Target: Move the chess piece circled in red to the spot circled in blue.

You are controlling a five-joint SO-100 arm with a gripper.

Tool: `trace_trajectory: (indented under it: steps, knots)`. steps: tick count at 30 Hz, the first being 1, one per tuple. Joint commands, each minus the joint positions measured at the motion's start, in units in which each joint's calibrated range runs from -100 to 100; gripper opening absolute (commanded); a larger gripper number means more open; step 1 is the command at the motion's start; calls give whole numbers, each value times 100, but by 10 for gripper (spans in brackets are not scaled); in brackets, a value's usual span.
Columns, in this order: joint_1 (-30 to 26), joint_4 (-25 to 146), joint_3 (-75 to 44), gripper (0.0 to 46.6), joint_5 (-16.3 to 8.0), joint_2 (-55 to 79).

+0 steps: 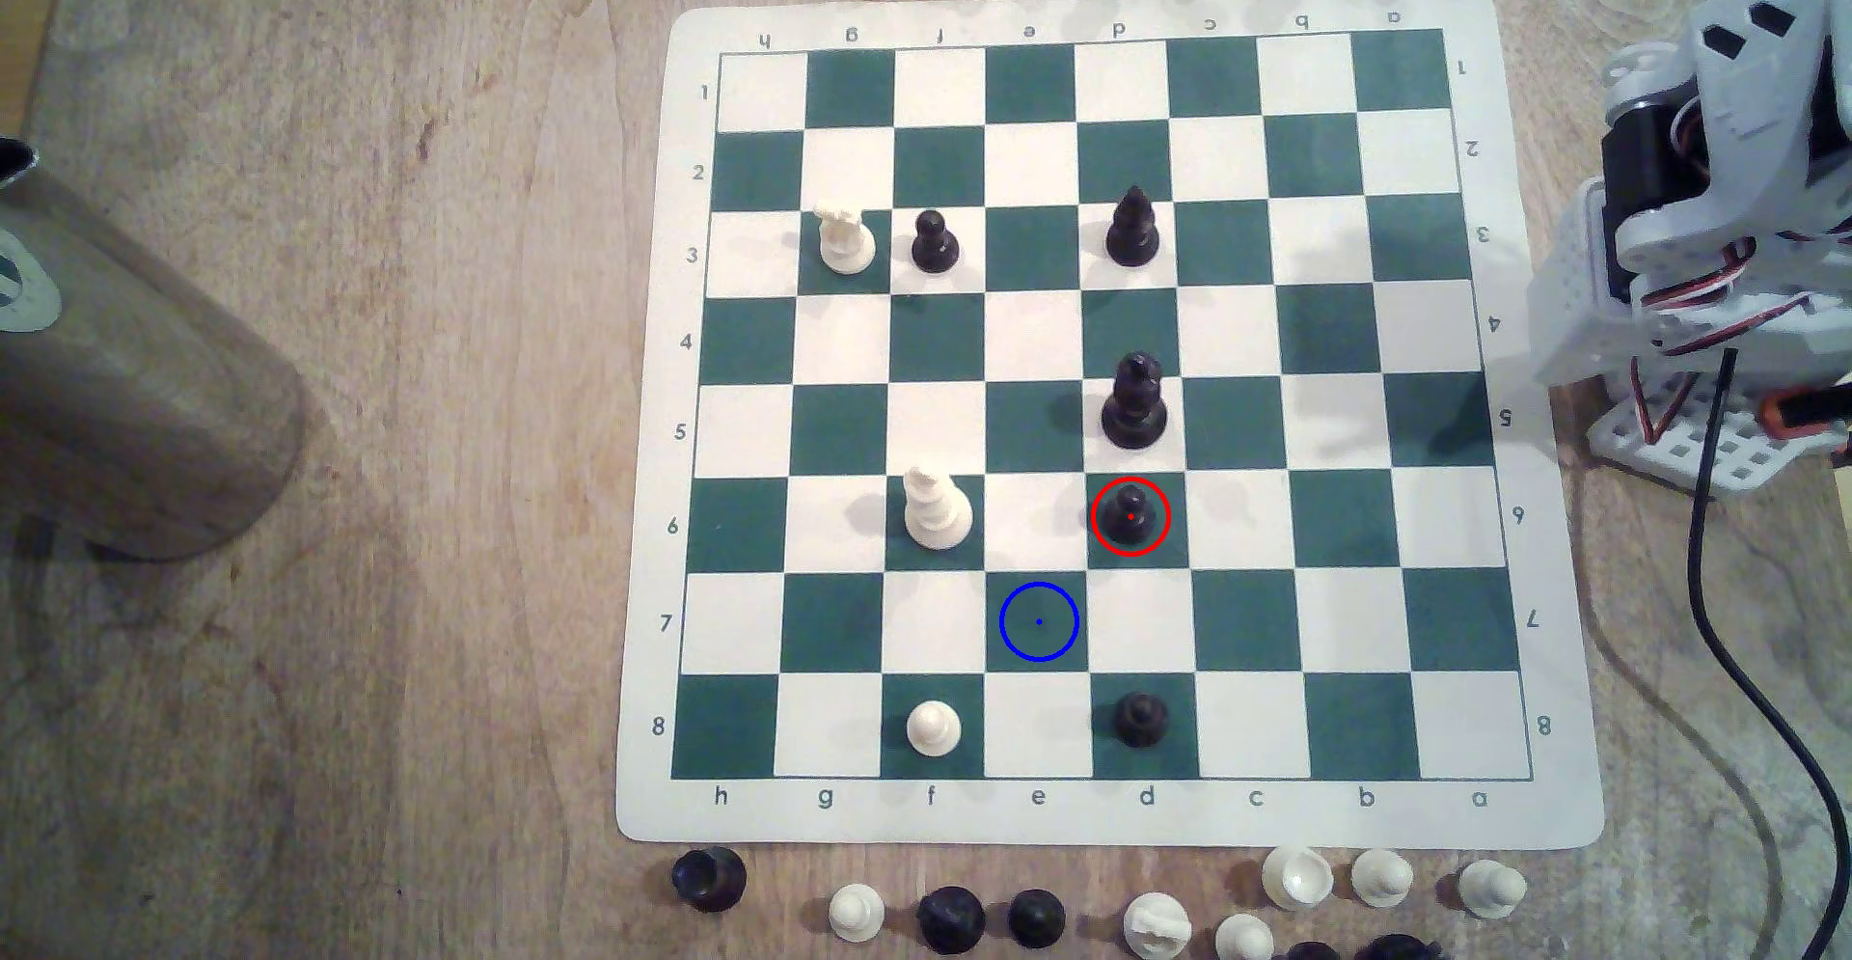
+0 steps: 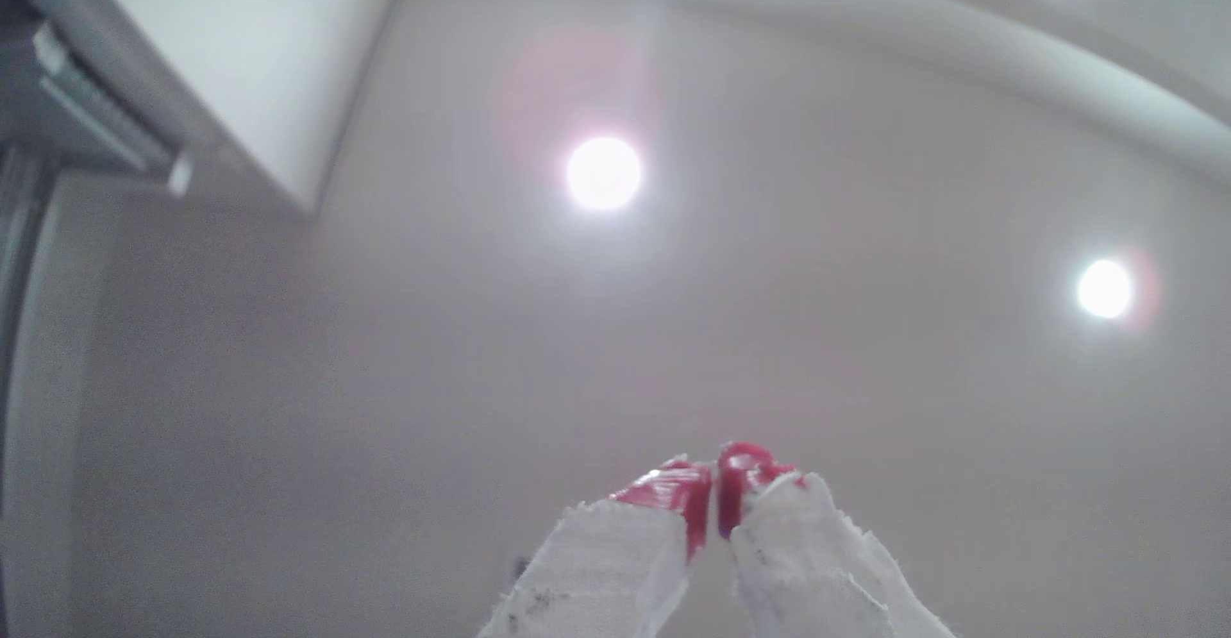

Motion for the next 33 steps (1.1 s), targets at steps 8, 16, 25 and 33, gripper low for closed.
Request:
trace_trajectory:
  steps: [8,16,25,33]
  knots:
    - [-87,2321,-544,2,15,-3]
    - [-626,6105,-1650,2,-5,-3]
    - [-767,10700,-3201,2,-20,6]
    - [-439,13927,-3808,2,-122,6]
